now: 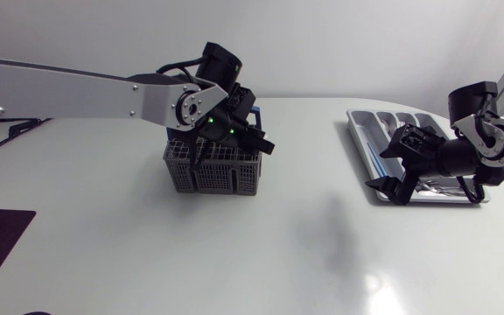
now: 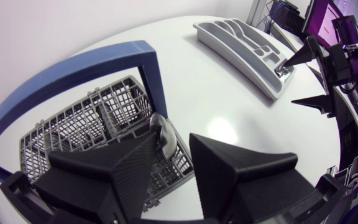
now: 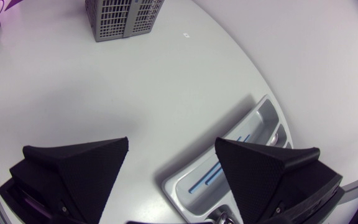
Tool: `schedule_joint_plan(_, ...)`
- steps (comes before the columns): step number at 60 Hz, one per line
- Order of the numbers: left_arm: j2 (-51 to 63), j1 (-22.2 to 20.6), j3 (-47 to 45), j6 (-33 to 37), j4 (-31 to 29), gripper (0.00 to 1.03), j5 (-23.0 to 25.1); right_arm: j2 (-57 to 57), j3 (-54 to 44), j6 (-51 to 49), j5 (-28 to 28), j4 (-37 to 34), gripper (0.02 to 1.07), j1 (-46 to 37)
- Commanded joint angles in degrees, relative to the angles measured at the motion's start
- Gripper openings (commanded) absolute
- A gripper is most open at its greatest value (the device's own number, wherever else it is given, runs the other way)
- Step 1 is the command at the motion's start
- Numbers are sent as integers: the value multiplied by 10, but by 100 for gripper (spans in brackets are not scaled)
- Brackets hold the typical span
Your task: Unload the cutlery basket into the drawer organizer.
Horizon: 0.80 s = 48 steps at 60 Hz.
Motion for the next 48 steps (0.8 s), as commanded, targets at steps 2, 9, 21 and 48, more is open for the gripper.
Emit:
schedule_joint_plan(2,20,2,1,-15,7,40,-2,2,-14,11,0,6,102,4)
schedule_joint_plan(9,27,4,5,-18,12,40,-1,2,-18,11,0,11,102,9)
schedule_joint_plan(21,32,6,2,-22,19,31,0,2,-23,11,-1,14,102,10)
schedule_joint_plan(48,30,4,-29,-33,55,7,0,-2,-36,9,-2,21,102,11)
